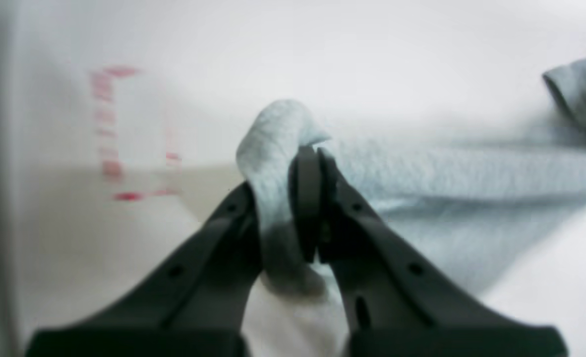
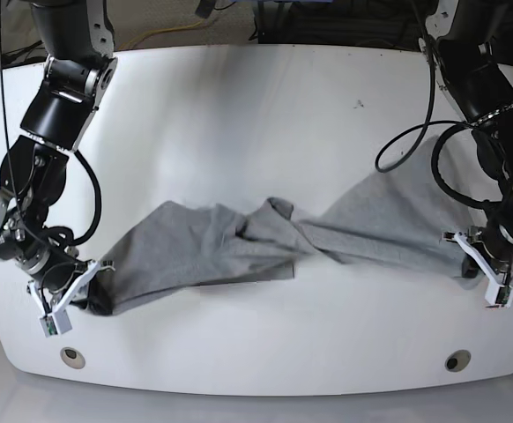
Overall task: Fold the T-shirt properly
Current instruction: 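Lift and stretch the shirt with both grippers, then lay it down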
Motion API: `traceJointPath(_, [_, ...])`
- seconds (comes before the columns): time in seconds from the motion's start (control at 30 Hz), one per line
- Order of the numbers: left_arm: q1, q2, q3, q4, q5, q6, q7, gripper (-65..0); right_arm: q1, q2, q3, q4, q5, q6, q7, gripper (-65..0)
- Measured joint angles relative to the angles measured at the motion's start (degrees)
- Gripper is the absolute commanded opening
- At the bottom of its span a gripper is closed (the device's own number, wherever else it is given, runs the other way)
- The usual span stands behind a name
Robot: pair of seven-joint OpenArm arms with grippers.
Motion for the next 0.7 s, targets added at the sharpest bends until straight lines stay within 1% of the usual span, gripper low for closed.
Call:
traceJointPath(0.03, [-0.17,-0.48,-0.02,1.4,-0.17,0.0,0.48,-63.5,1.51,0.04,-0.02,-1.53,-0.2,0.02,-0.07,-65.0])
traceJointPath(0.1, [-1.38,-2.03,-0.11,4.35,-0.68,-0.17,3.67,-63.5,4.94,0.37,-0.13,-4.72,-1.27,-0.07,-0.37,-65.0])
traceJointPath(0.17, [-3.06,-2.97,-0.5,6.47,-0.52,-0.22,4.94,-63.5,8.46,1.73,-0.2,-7.96,-0.92,0.0,-0.55,-65.0])
traceJointPath(0.27, [-5.29,-4.85,-0.39,9.49,-0.83,-0.24,5.4,-63.5,14.19,3.08,0.0,-12.87,-1.01,-0.22,-0.63,-65.0])
traceJointPath(0.4, [-8.85,-7.61,-0.35,10.82,-1.25,-0.52,5.38,-63.5,21.24,4.98,-0.04,-16.68,-0.79,0.02,-0.5,-65.0])
traceJointPath(0.5, [-11.21,-10.32,-0.31,10.8,-1.33,-0.48,5.33,-63.3,26.43,5.44,-0.11,-19.17,-0.92,-0.04,-0.87,-65.0])
traceJointPath(0.6, [-12.5,-13.2,-0.39,10.73,-1.51,-0.48,5.03,-63.3,29.99,6.62,-0.17,-21.27,0.48,0.31,-1.49,-65.0])
traceJointPath(0.7, [-12.26,-14.38,-0.44,10.62,-1.51,-0.5,4.46,-63.3,30.45,6.99,-0.11,-21.64,0.35,0.2,-1.46,-65.0])
